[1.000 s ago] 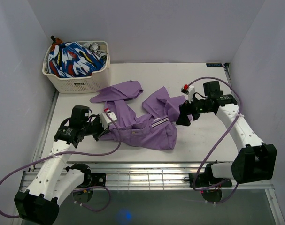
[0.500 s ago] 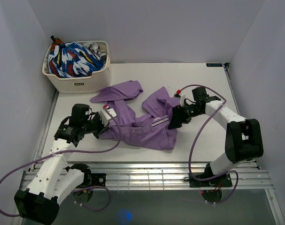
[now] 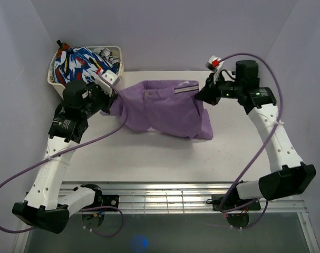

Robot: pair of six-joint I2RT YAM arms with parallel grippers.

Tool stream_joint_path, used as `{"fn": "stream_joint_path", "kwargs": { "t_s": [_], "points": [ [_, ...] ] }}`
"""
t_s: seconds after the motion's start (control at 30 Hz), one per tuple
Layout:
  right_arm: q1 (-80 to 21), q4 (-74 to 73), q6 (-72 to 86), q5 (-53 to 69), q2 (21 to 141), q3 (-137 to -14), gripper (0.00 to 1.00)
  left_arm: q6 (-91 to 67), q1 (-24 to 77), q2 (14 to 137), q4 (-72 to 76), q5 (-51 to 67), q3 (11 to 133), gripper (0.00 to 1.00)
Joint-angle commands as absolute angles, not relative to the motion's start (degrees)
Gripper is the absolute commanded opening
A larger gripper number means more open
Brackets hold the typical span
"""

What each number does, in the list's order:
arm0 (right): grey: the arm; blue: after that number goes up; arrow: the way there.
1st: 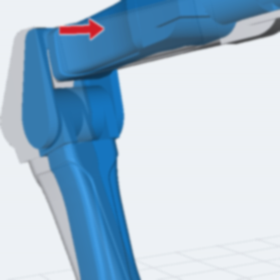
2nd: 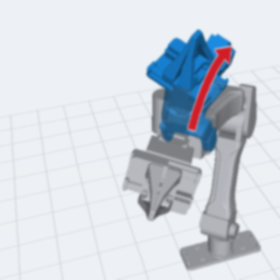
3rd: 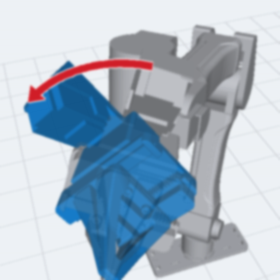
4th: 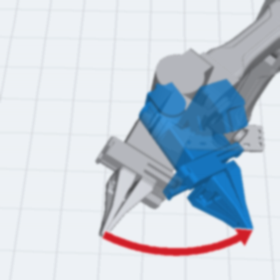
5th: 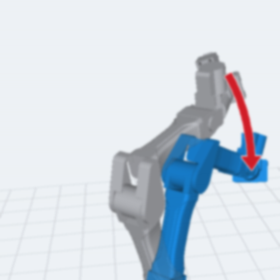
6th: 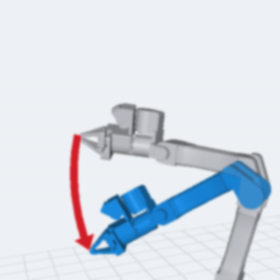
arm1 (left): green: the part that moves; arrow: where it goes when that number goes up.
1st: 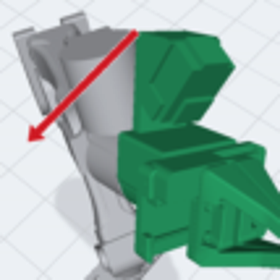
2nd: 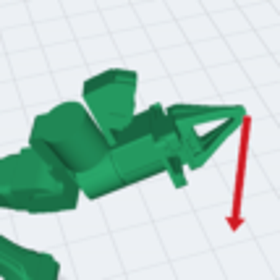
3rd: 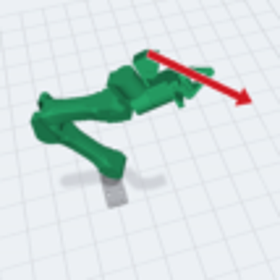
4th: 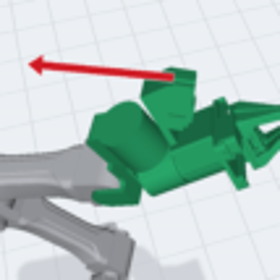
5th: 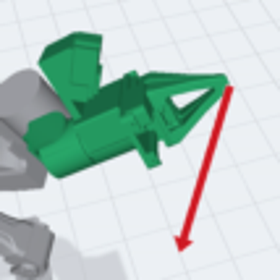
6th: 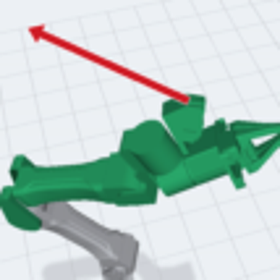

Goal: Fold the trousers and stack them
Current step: Flatten the trousers out

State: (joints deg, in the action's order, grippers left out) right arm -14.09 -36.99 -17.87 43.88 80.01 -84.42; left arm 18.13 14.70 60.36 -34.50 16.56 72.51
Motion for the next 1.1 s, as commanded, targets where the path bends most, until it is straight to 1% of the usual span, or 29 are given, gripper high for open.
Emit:
{"fn": "stream_joint_path", "kwargs": {
  "t_s": [0.0,0.07,0.1,0.17,0.23,0.4,0.5,0.63,0.7,0.77,0.87,0.9,0.93,1.0,1.03,1.07],
  "points": [
    [-13.3,-32.7,-17.8,32.8,72.8,-96.1,0.08,16.5,14.4,59.9,-22.4,13.7,83.0,0.0],
    [-12.8,-26.3,-16.1,28.1,70.5,-98.1,0.08,17.9,14.4,59.6,-18.5,13.3,86.0,0.0],
    [-12.8,-23.9,-14.6,23.8,67.9,-99.0,0.08,18.5,14.4,59.3,-14.8,13.4,86.9,0.0],
    [-12.8,-18.3,-13.5,20.6,65.3,-100.1,0.08,19.9,14.4,57.8,-11.0,13.6,88.1,0.0],
    [-12.8,-15.9,-12.1,17.1,61.7,-102.2,0.08,20.6,14.5,56.4,-6.4,14.1,89.7,0.0],
    [-12.8,-8.5,-11.1,14.9,53.5,-103.2,0.08,19.9,14.4,49.5,-0.5,16.8,92.3,0.0],
    [-12.8,-4.8,-9.8,14.8,50.9,-104.8,0.08,20.0,14.4,45.1,6.0,20.2,92.1,0.0],
    [-12.8,-4.0,-8.0,15.3,52.0,-110.3,0.08,20.7,14.4,43.0,7.6,23.8,93.4,0.0],
    [-12.8,-4.6,-7.6,16.3,52.8,-110.8,0.08,20.8,14.5,42.5,6.9,24.5,93.2,0.0],
    [-12.8,-5.9,-7.4,16.3,52.6,-108.3,0.08,22.6,14.4,41.2,5.8,25.2,89.8,0.0],
    [-12.8,-6.1,-8.8,14.9,50.4,-96.9,0.08,25.8,14.4,38.8,3.6,27.9,83.4,0.0],
    [-12.8,-6.1,-9.4,14.5,48.7,-89.9,0.08,26.7,14.4,38.3,1.8,28.9,78.8,0.0],
    [-12.8,-5.8,-10.6,14.0,47.8,-86.3,0.08,27.9,14.4,37.8,1.0,30.7,76.4,0.0],
    [-12.7,-5.7,-11.6,12.1,45.4,-79.6,0.08,28.5,14.5,37.1,0.7,30.6,69.6,0.0],
    [-12.8,-5.7,-13.6,11.3,44.3,-73.2,0.08,29.1,14.4,37.1,0.3,30.3,67.7,0.0],
    [-12.8,-5.5,-14.3,10.1,42.7,-70.0,0.08,29.8,14.4,37.7,0.4,29.9,65.8,0.0]
  ]
}}
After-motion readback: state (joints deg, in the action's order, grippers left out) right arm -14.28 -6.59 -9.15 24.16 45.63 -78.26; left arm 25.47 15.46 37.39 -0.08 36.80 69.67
